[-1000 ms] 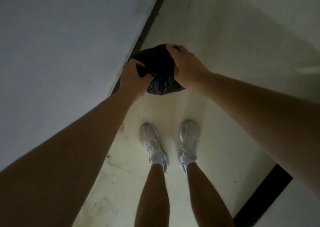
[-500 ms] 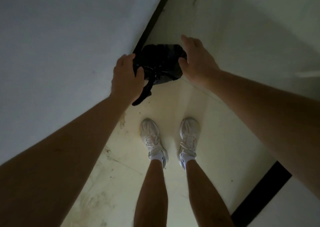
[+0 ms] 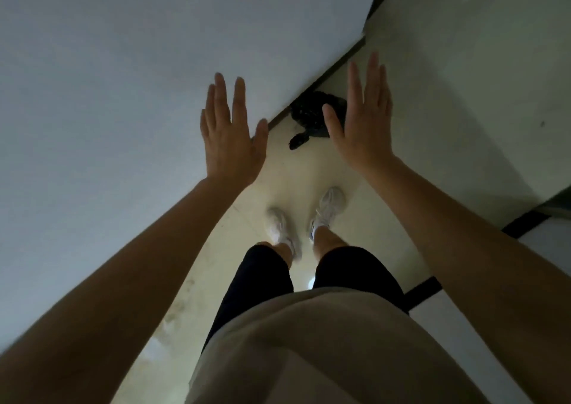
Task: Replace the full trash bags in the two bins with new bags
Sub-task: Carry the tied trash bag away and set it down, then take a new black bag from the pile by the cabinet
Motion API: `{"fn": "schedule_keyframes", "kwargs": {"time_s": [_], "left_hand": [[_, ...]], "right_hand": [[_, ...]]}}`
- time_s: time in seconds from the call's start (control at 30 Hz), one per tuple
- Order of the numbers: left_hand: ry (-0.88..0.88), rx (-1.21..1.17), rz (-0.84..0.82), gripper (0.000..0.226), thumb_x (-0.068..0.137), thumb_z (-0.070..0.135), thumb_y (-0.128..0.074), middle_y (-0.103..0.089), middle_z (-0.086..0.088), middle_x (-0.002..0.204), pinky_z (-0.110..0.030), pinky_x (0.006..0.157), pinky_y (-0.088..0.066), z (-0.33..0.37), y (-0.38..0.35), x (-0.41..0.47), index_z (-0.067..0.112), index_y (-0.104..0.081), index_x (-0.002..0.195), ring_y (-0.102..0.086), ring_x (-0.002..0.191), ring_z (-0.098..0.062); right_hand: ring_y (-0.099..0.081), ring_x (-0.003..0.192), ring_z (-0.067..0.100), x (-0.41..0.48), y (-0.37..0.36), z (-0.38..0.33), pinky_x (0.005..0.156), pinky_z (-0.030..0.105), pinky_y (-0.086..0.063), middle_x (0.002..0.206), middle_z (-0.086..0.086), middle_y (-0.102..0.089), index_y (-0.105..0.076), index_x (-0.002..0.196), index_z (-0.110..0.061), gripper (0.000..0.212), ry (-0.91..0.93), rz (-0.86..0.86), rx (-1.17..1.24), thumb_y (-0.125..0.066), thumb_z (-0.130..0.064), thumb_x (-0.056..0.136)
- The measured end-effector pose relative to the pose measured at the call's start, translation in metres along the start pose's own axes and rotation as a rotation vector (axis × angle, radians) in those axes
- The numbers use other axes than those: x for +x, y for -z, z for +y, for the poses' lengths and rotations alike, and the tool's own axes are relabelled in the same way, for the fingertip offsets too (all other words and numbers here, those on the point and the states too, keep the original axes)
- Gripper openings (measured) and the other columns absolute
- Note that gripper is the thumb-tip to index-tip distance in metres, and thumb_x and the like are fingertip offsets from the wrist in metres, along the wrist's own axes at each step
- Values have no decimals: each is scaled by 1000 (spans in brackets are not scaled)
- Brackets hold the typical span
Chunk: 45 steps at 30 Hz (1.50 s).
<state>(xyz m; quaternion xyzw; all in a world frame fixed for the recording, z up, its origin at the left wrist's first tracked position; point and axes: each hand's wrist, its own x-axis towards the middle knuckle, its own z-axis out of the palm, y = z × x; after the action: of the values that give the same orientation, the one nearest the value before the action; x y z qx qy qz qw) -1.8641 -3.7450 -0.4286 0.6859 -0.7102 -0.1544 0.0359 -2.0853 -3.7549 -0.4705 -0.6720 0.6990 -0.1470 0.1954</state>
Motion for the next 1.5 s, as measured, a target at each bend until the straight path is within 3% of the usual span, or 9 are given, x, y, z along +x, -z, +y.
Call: {"fn": "schedule_keyframes", "kwargs": {"time_s": [0.2, 0.4, 0.57, 0.77, 0.97, 1.07, 1.23, 1.37, 1.5], "left_hand": [[110, 99, 226, 65, 102, 48, -29, -3, -15, 164, -56, 119, -12, -29, 128, -91, 16, -10, 156, -1, 151, -33], [259, 184, 475, 65, 102, 49, -27, -1, -16, 163, -57, 119, -11, -86, 228, -219, 16, -10, 156, 1, 151, -33], [462, 283, 650, 66, 102, 49, -28, 0, -16, 163, -57, 119, -8, -158, 281, -424, 16, -10, 157, 2, 151, -34], [1002, 397, 822, 67, 101, 54, -23, 3, -12, 164, -55, 120, -5, -225, 325, -723, 20, -7, 156, 6, 151, -29], [1460, 431, 977, 66, 100, 52, -25, -4, -10, 164, -55, 120, -10, -248, 319, -952, 17, -16, 156, 1, 151, -27], [1560, 441, 998, 65, 99, 48, -32, -7, -10, 164, -55, 120, -12, -259, 295, -1013, 18, -19, 155, -2, 151, -28], [1743, 462, 916, 65, 99, 53, -24, -8, -12, 164, -55, 119, -15, -311, 268, -1119, 19, -18, 154, -5, 151, -29], [1899, 423, 900, 65, 99, 54, -21, -8, -10, 164, -57, 118, -17, -352, 267, -1197, 21, -16, 155, -5, 151, -29], [2037, 470, 877, 66, 99, 54, -23, -4, -9, 164, -55, 119, -14, -372, 263, -1285, 21, -16, 156, -2, 151, -27]], "right_hand": [[-2, 152, 39, -24, 88, -111, 122, 54, -12, 165, 18, 4, -4, 159, -16, 76, 416, -15, -44, -33, -57, 102], [-2, 153, 33, -82, 117, -239, 124, 49, -10, 166, 14, 8, 1, 159, -18, 74, 662, 34, 1, -32, -54, 103], [-1, 153, 36, -203, 98, -394, 123, 50, -10, 166, 16, 7, -2, 159, -17, 74, 925, 75, 110, -36, -51, 103], [2, 153, 33, -416, 47, -596, 122, 53, -11, 166, 14, 9, -1, 159, -18, 75, 1390, -76, 269, -39, -49, 102], [2, 154, 31, -650, -8, -724, 123, 52, -11, 166, 13, 8, -4, 159, -18, 77, 1814, -283, 373, -42, -49, 101], [4, 154, 28, -734, -41, -755, 124, 50, -10, 166, 11, 10, -3, 159, -19, 77, 1917, -362, 373, -43, -50, 100], [-3, 153, 31, -879, -110, -819, 121, 55, -18, 166, 12, 1, -6, 159, -21, 77, 2089, -518, 379, -44, -51, 99], [0, 153, 28, -977, -144, -876, 123, 51, -13, 166, 9, 5, -3, 159, -23, 74, 2124, -643, 375, -39, -52, 101], [4, 154, 26, -1091, -167, -931, 124, 50, -11, 166, 8, 9, 1, 159, -22, 75, 2274, -697, 404, -37, -51, 101]]}}
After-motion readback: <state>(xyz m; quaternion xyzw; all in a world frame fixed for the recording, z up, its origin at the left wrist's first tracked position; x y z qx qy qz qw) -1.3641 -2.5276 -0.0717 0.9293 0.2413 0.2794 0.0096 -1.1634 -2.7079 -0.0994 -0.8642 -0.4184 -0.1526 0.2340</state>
